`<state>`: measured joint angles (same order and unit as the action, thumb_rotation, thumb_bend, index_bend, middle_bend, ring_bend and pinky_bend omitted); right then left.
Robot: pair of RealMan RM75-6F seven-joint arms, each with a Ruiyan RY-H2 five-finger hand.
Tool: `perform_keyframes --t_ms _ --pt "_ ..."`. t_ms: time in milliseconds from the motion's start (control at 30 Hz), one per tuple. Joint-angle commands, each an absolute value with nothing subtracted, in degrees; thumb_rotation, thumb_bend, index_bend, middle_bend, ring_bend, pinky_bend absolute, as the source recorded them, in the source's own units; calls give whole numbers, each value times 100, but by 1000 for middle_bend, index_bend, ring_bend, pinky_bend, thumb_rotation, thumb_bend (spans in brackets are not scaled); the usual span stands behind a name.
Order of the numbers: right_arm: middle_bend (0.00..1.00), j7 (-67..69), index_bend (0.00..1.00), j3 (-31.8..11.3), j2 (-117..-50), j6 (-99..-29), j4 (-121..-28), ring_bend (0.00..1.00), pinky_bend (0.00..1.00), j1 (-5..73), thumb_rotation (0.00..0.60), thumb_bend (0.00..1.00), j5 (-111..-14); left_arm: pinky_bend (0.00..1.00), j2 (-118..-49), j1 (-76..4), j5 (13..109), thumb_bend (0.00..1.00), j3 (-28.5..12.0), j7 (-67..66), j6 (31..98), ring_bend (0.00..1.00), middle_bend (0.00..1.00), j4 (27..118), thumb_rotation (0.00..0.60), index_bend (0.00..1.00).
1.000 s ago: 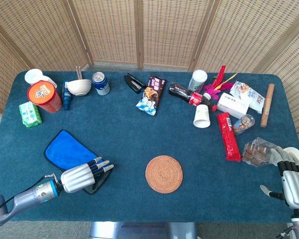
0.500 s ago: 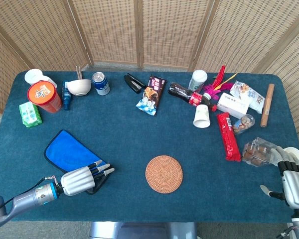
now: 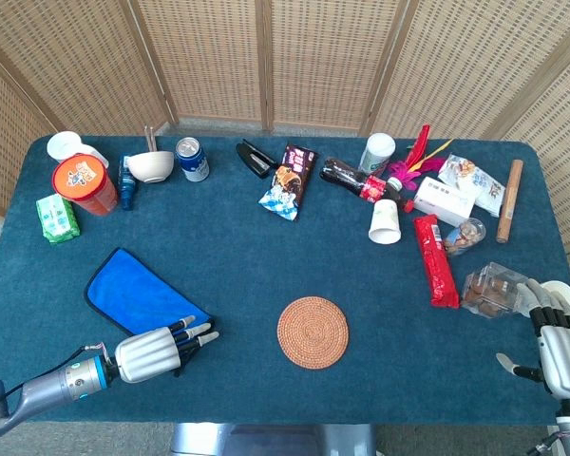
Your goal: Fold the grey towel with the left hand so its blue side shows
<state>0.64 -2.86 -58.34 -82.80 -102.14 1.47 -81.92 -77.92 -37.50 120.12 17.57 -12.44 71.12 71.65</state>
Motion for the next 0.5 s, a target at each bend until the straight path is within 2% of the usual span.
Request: perform_keyframes --t_ms 33,500 --pt "0 65 0 -288 -5834 -8281 -10214 0 0 147 600 0 -8190 219 -7768 -3742 12044 442 1790 -1215 7122 0 0 7179 600 721" --pt "0 27 0 -283 -5844 -8281 -10222 0 0 147 600 0 -8190 221 -7702 -3697 12158 443 1865 -1190 7166 0 0 7208 600 724"
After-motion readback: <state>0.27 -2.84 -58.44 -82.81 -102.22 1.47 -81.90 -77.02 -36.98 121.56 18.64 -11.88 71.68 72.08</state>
